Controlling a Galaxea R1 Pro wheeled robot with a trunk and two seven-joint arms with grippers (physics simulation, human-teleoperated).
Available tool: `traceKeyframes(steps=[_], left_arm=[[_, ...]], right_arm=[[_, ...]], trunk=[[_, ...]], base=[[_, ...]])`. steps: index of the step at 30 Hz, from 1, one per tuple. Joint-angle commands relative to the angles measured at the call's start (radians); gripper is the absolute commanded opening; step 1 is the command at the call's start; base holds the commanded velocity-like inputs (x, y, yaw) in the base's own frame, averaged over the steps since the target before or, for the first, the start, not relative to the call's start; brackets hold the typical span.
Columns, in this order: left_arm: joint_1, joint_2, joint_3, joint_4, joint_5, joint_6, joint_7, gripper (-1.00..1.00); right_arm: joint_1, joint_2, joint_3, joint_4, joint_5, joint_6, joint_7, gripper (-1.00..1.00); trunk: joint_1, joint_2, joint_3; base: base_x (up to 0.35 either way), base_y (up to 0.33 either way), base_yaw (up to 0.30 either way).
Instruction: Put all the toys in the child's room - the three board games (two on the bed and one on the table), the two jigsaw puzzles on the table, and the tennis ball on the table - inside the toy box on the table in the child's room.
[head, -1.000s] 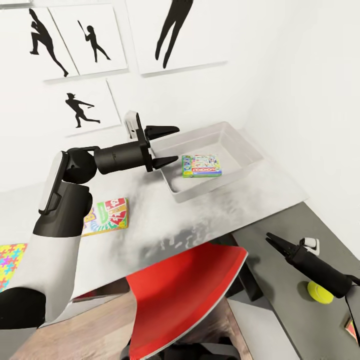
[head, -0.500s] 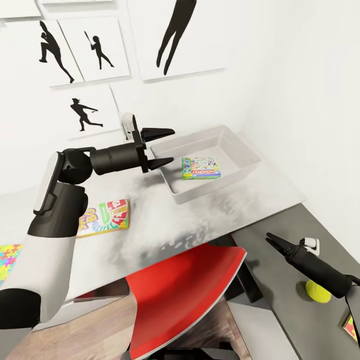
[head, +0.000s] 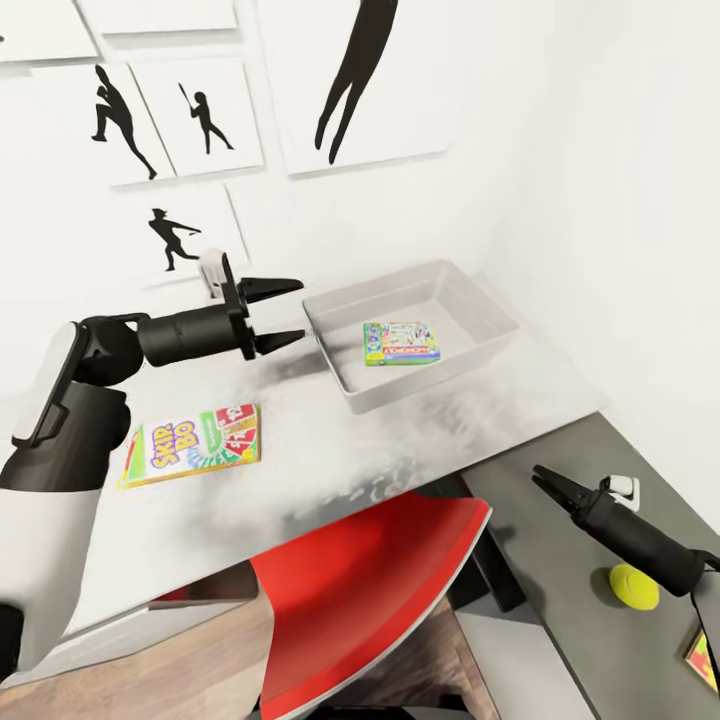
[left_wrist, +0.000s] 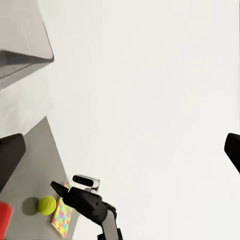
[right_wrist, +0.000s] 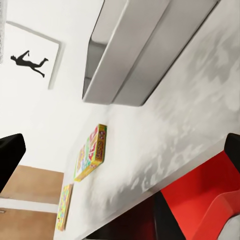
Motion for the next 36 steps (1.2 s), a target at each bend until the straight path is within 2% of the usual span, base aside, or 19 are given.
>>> traceKeyframes(steps=[1, 6, 7, 8, 9, 15, 23, 29, 32, 36], left_arm=[[0.008, 0.016, -0.001, 0.000, 0.011, 0.000, -0.013, 1.00], [0.059, 0.106, -0.001, 0.000, 0.011, 0.000, -0.142, 1.00], [0.082, 0.145, -0.001, 0.000, 0.012, 0.000, -0.198, 1.00], [0.082, 0.145, -0.001, 0.000, 0.012, 0.000, -0.198, 1.00], [0.108, 0.188, -0.001, 0.000, 0.011, 0.000, -0.254, 1.00], [0.204, 0.316, -0.001, 0.003, 0.009, 0.005, -0.423, 1.00], [0.358, 0.462, -0.001, 0.013, 0.002, 0.008, -0.620, 1.00], [0.467, 0.542, -0.001, 0.020, -0.003, 0.009, -0.702, 1.00], [0.528, 0.565, -0.001, 0.030, -0.005, 0.009, -0.719, 1.00], [0.606, 0.581, -0.001, 0.058, -0.006, 0.009, -0.729, 1.00]], right_arm=[[-0.001, 0.000, -0.003, 0.000, 0.000, 0.005, 0.002, 1.00], [-0.001, 0.000, -0.015, 0.000, 0.000, 0.004, 0.002, 1.00], [-0.001, 0.000, -0.018, 0.000, 0.000, 0.004, 0.002, 1.00], [-0.001, 0.000, -0.018, 0.000, 0.000, 0.004, 0.002, 1.00], [-0.001, 0.000, -0.020, 0.000, 0.000, 0.004, 0.002, 1.00], [-0.001, 0.000, -0.024, 0.000, 0.000, 0.004, 0.002, 1.00], [-0.001, 0.002, -0.025, 0.000, 0.000, 0.004, 0.002, 1.00], [0.000, 0.002, -0.025, 0.000, 0.001, 0.004, 0.002, 1.00], [-0.001, 0.002, -0.025, 0.000, 0.001, -0.004, 0.002, 1.00], [0.002, 0.002, -0.025, 0.000, 0.001, -0.035, 0.002, 1.00]], trunk=[[0.001, -0.002, 0.000], [0.001, -0.002, 0.009], [0.001, -0.002, 0.010], [0.001, -0.002, 0.012], [0.001, -0.002, 0.014], [0.001, -0.002, 0.023], [0.001, -0.002, 0.037], [0.001, -0.002, 0.047], [0.001, -0.002, 0.051], [0.001, -0.002, 0.058]], base=[[0.000, 0.000, 0.000], [0.000, 0.000, 0.000], [0.000, 0.000, 0.000], [0.000, 0.000, 0.000], [0.000, 0.000, 0.000], [0.000, 0.000, 0.000], [0.000, 0.000, 0.000], [0.000, 0.000, 0.000], [0.000, 0.000, 0.000], [0.000, 0.000, 0.000]])
